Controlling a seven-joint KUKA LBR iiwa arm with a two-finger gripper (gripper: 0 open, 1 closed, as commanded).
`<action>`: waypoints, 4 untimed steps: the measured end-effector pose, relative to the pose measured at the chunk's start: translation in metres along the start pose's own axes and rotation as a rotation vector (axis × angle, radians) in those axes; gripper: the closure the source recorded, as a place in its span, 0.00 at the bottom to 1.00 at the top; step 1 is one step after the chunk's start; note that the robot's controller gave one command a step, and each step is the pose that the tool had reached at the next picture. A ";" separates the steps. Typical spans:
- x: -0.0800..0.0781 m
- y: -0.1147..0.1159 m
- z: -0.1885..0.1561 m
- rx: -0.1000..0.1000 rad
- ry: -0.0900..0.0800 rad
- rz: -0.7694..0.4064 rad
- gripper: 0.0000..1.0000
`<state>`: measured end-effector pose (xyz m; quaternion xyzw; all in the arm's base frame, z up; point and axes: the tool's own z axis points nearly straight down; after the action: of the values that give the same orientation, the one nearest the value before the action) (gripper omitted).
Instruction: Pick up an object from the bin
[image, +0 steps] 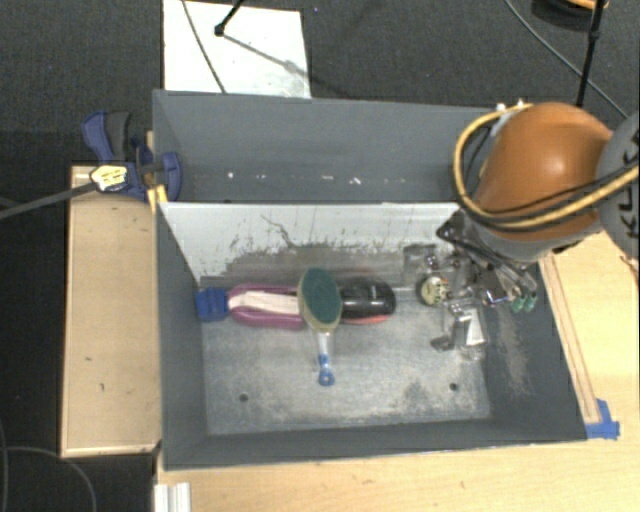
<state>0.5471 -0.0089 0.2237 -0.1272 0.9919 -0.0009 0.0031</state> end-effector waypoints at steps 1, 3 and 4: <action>-0.038 0.018 0.106 -0.005 0.008 0.010 0.00; -0.050 0.002 0.130 -0.001 -0.002 -0.002 1.00; -0.028 0.022 -0.096 0.000 -0.008 0.003 1.00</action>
Offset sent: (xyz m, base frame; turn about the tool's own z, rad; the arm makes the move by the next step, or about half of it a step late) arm 0.0335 0.0256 -0.1017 0.0132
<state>0.5683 0.0200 0.3199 -0.1257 0.9920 -0.0006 0.0069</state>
